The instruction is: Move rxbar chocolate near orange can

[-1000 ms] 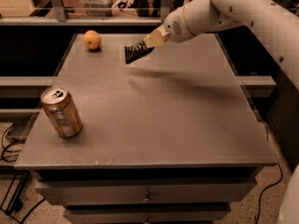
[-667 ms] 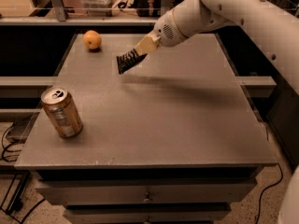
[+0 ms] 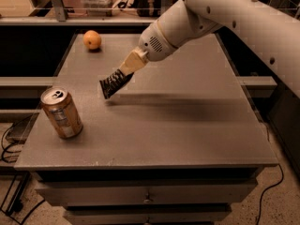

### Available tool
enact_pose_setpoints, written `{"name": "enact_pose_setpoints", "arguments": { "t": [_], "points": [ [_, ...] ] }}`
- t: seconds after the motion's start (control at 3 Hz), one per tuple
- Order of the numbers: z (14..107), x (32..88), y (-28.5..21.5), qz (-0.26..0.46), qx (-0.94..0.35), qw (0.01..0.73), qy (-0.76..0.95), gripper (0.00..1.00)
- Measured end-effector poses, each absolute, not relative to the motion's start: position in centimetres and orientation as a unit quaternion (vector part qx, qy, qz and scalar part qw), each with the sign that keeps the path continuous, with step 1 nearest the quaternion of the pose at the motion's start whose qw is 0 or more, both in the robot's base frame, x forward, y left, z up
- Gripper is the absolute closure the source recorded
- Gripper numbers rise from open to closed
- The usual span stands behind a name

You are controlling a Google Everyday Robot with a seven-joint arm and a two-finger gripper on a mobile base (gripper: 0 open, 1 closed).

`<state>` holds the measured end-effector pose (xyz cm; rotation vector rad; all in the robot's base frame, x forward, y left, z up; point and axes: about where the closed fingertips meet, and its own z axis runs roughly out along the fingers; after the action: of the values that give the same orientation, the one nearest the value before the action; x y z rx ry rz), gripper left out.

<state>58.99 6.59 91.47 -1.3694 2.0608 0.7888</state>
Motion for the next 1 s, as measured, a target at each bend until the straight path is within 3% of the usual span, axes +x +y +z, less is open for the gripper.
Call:
{"name": "enact_pose_setpoints", "arguments": {
  "t": [0.33, 1.0],
  "points": [
    [89.4, 55.2, 7.1, 0.319, -0.511, 0.217, 0.768, 0.82],
    [86.0, 49.9, 7.5, 0.367, -0.480, 0.147, 0.783, 0.35]
  ]
}}
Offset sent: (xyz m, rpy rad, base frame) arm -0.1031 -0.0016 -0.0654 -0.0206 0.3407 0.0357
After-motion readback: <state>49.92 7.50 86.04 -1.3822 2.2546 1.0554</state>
